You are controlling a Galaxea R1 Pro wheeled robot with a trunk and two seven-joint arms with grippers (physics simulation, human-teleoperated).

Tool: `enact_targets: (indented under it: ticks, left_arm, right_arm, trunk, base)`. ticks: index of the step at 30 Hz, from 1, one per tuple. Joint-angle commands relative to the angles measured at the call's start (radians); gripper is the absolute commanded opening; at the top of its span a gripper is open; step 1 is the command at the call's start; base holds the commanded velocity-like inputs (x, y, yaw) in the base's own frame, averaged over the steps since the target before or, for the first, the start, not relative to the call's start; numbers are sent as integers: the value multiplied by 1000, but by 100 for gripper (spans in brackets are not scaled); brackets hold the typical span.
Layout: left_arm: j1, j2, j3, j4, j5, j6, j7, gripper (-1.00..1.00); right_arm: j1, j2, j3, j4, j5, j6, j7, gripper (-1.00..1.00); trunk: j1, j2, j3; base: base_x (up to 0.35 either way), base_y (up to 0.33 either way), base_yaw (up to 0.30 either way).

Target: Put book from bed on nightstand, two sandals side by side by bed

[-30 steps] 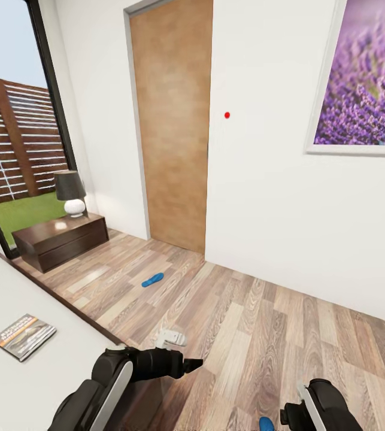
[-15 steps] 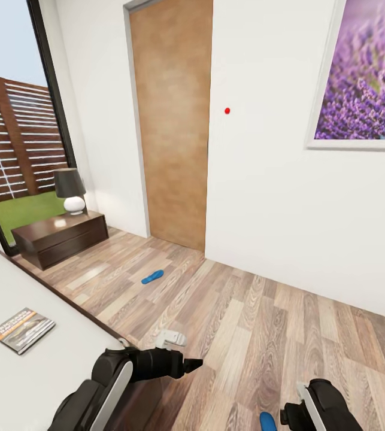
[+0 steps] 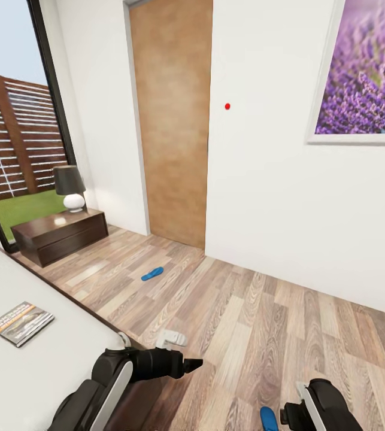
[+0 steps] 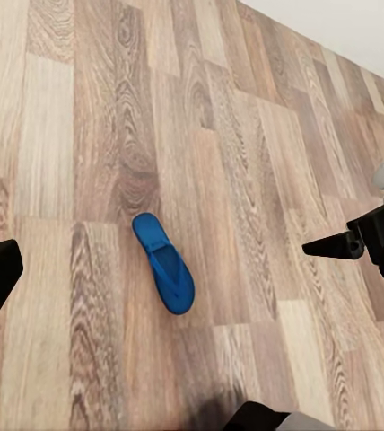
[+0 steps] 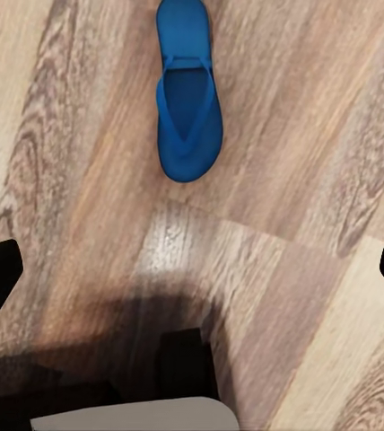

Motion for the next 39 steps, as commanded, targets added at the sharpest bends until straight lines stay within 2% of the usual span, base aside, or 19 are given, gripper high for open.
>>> enact_targets:
  ticks: [1, 39]
  left_arm:
    - [-1, 0, 1, -1, 3, 7, -1, 100]
    - [-1, 0, 1, 1, 3, 7, -1, 100]
  right_arm:
    - [-1, 0, 0, -1, -2, 4, -3, 100]
    - [-1, 0, 0, -1, -2, 4, -3, 100]
  trunk:
    - [4, -8, -4]
    - [149, -274, -123]
  base:
    - [0, 0, 0]
    - [0, 0, 0]
